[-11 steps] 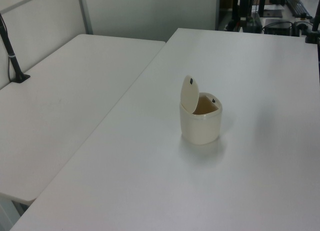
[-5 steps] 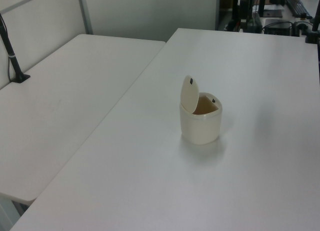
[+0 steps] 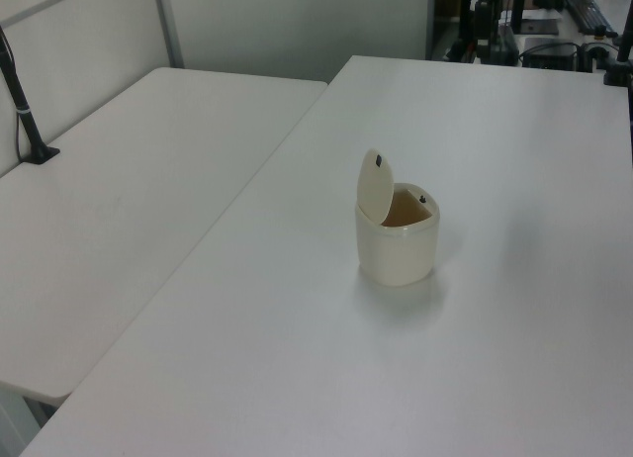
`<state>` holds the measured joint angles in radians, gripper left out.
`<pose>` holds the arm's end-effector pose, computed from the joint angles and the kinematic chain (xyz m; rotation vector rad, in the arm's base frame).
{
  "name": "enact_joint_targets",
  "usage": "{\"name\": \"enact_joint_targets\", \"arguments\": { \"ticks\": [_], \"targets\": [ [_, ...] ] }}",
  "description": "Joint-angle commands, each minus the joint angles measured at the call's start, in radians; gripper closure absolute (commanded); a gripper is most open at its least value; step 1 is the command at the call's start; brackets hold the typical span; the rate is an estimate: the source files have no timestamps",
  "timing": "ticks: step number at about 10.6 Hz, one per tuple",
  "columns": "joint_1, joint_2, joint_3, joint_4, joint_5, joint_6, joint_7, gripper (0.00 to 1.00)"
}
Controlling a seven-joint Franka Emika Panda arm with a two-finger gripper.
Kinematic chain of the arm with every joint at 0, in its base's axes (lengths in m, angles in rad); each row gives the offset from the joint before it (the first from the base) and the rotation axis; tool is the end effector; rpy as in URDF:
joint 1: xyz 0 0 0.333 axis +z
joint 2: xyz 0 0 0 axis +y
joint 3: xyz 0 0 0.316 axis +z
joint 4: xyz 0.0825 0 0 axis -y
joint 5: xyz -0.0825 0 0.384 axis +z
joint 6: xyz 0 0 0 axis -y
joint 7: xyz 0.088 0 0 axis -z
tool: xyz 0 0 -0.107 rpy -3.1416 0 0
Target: Close the trash bin
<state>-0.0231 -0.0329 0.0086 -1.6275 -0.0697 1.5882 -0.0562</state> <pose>0.5451 -0.0152 0.6176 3.0711 0.0662 -0.0136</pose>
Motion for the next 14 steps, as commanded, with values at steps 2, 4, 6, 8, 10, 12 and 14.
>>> {"name": "enact_joint_targets", "arguments": {
  "ticks": [2, 4, 6, 8, 10, 12, 14],
  "targets": [
    [0.014, 0.011, -0.006, -0.005, 0.011, 0.010, -0.033, 0.99],
    [0.020, 0.021, 0.007, -0.005, 0.040, 0.080, -0.031, 1.00],
    [0.073, 0.040, 0.007, -0.002, 0.076, 0.159, -0.036, 1.00],
    [0.138, 0.053, 0.007, -0.002, 0.091, 0.254, -0.036, 1.00],
    [0.215, 0.085, 0.008, -0.002, 0.105, 0.379, -0.043, 1.00],
    [0.285, 0.129, 0.008, 0.000, 0.100, 0.528, -0.043, 1.00],
    [0.350, 0.184, 0.007, 0.000, 0.088, 0.634, -0.060, 1.00]
  ]
}}
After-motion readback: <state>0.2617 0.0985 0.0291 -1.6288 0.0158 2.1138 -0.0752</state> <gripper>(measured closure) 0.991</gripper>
